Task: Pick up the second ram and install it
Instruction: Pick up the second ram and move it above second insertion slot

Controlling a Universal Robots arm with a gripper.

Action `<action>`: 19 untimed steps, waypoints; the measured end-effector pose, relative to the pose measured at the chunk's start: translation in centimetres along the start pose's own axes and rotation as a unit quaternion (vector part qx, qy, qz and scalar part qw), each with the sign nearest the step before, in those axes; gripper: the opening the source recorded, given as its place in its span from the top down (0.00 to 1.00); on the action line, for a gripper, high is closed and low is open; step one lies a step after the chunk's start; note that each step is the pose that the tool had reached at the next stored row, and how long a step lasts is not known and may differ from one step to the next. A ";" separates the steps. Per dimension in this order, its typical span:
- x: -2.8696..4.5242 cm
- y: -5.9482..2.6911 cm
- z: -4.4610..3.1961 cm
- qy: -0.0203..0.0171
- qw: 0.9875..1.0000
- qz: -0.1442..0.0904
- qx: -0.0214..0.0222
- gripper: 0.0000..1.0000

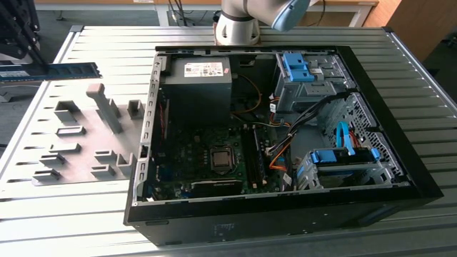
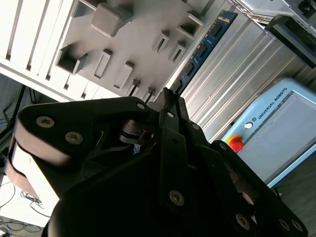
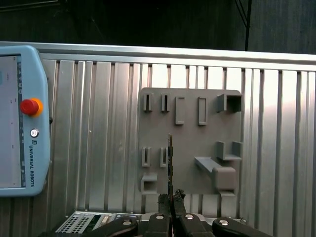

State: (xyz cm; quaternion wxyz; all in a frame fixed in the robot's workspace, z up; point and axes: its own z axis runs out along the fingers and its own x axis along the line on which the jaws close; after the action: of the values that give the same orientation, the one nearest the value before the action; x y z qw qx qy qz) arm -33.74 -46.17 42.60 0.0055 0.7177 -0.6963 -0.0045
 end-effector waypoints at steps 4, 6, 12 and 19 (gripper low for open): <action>0.01 -0.23 0.00 0.000 1.000 0.000 0.000 0.86; 0.01 -0.34 0.00 0.000 1.000 0.000 0.000 0.86; 0.02 -0.69 0.00 0.000 1.000 0.000 0.000 0.86; 0.03 -1.06 -0.01 0.000 1.000 0.000 0.000 0.86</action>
State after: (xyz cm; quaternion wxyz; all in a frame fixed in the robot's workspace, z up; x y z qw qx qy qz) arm -32.68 -46.17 42.59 0.0054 0.7177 -0.6963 -0.0045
